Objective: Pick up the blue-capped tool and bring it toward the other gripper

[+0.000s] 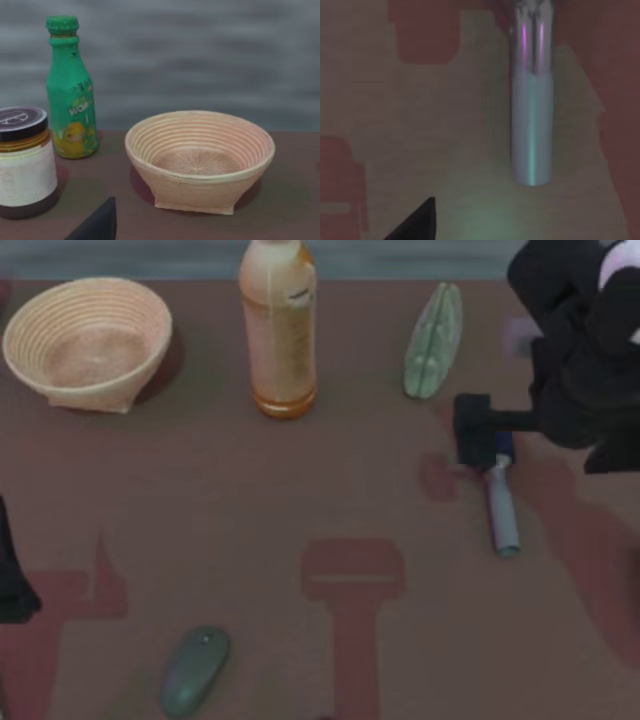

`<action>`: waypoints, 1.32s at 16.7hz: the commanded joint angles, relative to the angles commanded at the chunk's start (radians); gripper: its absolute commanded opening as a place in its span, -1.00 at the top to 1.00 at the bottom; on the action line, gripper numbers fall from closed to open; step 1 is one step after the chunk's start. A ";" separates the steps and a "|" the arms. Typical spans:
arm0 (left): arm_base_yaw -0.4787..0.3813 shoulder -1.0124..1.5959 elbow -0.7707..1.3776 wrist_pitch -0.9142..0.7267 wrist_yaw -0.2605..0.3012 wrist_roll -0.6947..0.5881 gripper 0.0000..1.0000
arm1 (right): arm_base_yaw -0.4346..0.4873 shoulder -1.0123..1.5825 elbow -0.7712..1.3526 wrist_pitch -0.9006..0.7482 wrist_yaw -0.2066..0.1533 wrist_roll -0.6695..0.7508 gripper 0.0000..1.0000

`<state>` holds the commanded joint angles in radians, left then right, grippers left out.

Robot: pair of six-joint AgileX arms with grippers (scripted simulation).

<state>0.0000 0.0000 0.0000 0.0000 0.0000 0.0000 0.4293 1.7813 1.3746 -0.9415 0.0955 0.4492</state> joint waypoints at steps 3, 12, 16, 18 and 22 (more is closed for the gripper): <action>0.000 0.000 0.000 0.000 0.000 0.000 -1.00 | 0.032 0.134 0.096 -0.087 0.012 0.034 -1.00; 0.000 0.000 0.000 0.000 0.000 0.000 -1.00 | 0.037 0.185 0.113 -0.102 0.017 0.042 -1.00; 0.000 0.000 0.000 0.000 0.000 0.000 -1.00 | 0.028 0.250 0.040 0.041 0.017 0.032 -1.00; 0.000 0.000 0.000 0.000 0.000 0.000 -1.00 | 0.022 0.292 -0.005 0.133 0.017 0.026 -1.00; 0.000 0.000 0.000 0.000 0.000 0.000 -1.00 | 0.015 0.341 -0.056 0.227 0.017 0.020 -1.00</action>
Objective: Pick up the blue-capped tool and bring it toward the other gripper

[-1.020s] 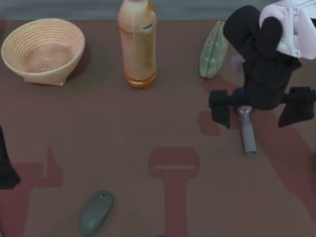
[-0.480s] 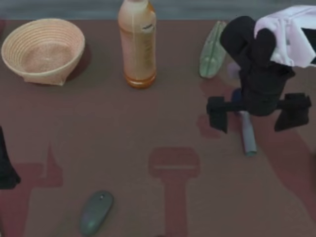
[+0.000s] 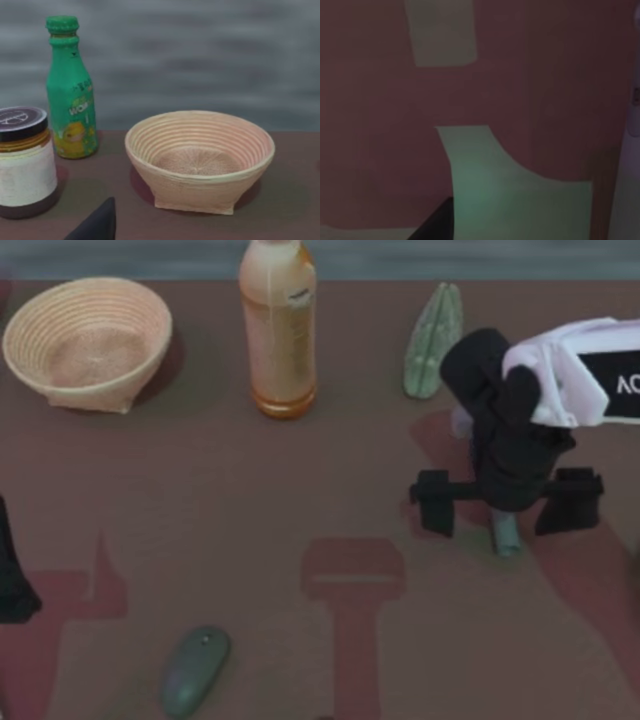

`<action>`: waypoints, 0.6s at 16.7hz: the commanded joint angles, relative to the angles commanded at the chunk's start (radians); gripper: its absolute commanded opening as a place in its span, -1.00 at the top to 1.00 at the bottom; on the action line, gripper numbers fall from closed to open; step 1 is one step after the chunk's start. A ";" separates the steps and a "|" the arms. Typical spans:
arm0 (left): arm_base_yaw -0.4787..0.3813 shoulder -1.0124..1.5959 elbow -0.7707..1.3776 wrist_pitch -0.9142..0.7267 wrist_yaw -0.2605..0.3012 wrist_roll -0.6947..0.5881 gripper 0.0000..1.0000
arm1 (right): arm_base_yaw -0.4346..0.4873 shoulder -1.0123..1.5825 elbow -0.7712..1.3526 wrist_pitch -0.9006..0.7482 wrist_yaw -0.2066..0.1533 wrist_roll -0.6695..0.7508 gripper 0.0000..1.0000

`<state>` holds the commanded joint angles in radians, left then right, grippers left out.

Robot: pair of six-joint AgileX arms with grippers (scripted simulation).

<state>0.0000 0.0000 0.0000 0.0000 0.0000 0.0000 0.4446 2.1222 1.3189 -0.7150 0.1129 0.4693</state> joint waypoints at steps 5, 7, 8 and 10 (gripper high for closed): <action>0.000 0.000 0.000 0.000 0.000 0.000 -1.00 | 0.000 0.000 0.000 0.000 0.000 0.000 -0.70; 0.000 0.000 0.000 0.000 0.000 0.000 -1.00 | 0.000 0.000 0.000 0.000 0.000 0.000 -0.40; 0.000 0.000 0.000 0.000 0.000 0.000 -1.00 | 0.000 0.000 0.000 0.000 0.000 0.000 -0.25; 0.000 0.000 0.000 0.000 0.000 0.000 -1.00 | 0.000 0.000 0.000 0.000 0.000 0.000 0.06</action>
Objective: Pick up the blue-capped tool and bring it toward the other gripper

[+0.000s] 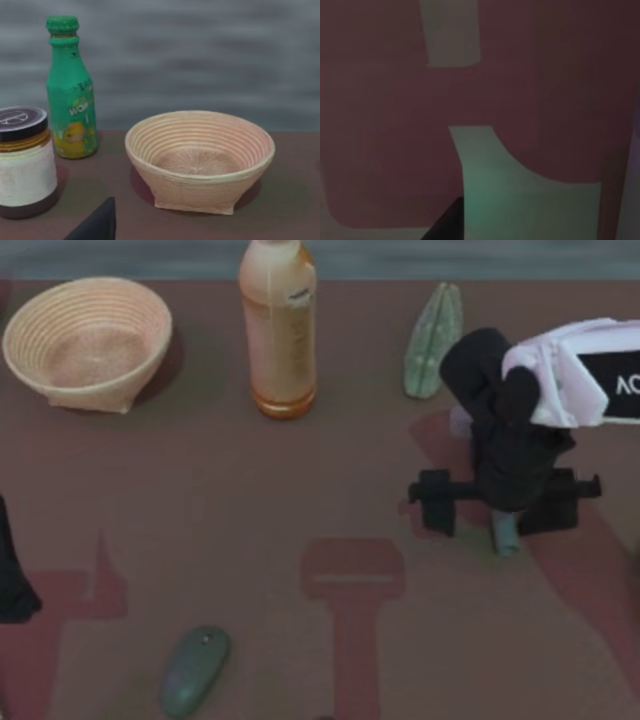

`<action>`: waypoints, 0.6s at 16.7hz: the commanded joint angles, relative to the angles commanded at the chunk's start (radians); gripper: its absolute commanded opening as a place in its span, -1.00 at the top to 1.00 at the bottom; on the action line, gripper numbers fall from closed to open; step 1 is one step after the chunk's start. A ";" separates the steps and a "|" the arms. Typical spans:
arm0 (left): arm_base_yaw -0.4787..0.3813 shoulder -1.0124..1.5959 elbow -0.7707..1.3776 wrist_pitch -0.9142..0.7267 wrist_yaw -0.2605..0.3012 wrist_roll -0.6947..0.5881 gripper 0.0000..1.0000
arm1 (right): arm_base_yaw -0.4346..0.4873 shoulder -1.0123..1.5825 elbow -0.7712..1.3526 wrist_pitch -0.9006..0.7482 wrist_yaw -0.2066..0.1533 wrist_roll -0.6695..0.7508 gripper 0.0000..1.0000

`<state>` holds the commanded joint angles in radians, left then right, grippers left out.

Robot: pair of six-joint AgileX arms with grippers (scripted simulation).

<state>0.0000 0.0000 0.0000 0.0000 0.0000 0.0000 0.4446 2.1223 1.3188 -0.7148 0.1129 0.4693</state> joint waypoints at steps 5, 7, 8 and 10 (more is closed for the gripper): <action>0.000 0.000 0.000 0.000 0.000 0.000 -1.00 | 0.000 0.000 0.000 0.000 0.000 0.000 0.81; 0.000 0.000 0.000 0.000 0.000 0.000 -1.00 | 0.000 0.000 0.000 0.000 0.000 0.000 1.00; 0.000 0.000 0.000 0.000 0.000 0.000 -1.00 | 0.000 0.000 0.000 0.000 0.000 0.000 1.00; 0.000 0.000 0.000 0.000 0.000 0.000 -1.00 | 0.000 0.000 0.000 0.000 0.000 0.000 1.00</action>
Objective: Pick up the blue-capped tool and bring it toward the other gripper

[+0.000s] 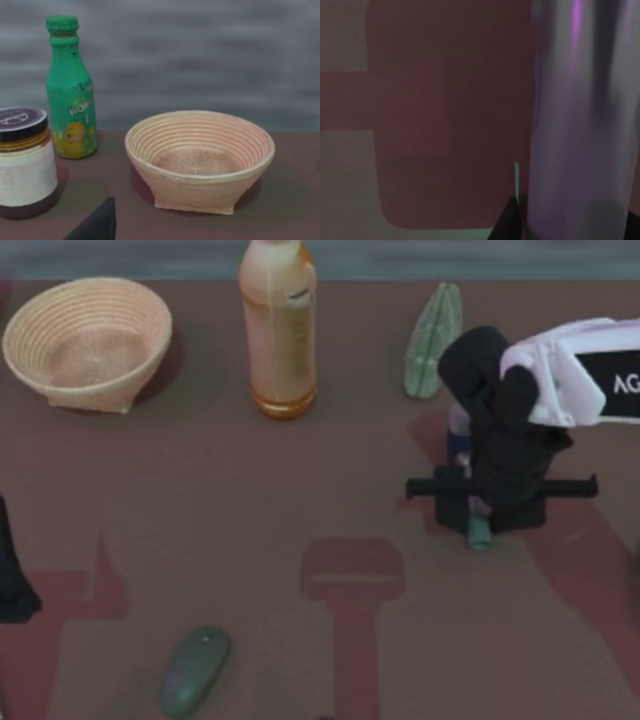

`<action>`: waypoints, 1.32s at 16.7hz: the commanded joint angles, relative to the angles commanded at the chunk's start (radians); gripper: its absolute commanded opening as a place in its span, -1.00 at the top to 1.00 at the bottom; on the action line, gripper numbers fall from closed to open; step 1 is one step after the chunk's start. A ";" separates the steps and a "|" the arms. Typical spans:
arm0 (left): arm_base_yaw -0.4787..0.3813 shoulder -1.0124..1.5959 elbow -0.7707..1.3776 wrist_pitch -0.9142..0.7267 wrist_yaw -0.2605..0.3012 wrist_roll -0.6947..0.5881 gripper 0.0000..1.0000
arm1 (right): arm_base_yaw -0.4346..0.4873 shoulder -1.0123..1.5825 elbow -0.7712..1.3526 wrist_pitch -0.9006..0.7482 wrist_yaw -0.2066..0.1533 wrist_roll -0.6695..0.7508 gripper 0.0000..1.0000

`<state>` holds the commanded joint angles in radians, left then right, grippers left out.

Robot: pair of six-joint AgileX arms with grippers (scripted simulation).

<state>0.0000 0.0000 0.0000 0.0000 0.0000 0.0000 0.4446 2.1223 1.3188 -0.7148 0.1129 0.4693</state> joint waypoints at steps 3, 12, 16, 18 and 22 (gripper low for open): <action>0.000 0.000 0.000 0.000 0.000 0.000 -1.00 | 0.000 0.000 0.000 0.000 0.000 0.000 1.00; 0.000 0.000 0.000 0.000 0.000 0.000 -1.00 | 0.017 -0.081 -0.025 0.206 -0.093 -0.048 1.00; 0.000 0.000 0.000 0.000 0.000 0.000 -1.00 | 0.018 -0.138 -0.108 0.517 -0.169 -0.141 1.00; 0.000 0.000 0.000 0.000 0.000 0.000 -1.00 | 0.018 -0.173 -0.161 0.705 -0.214 -0.195 1.00; 0.000 0.000 0.000 0.000 0.000 0.000 -1.00 | 0.017 -0.259 -0.273 1.087 -0.305 -0.305 1.00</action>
<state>0.0000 0.0000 0.0000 0.0000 0.0000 0.0000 0.4617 1.8633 1.0461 0.3726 -0.1923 0.1646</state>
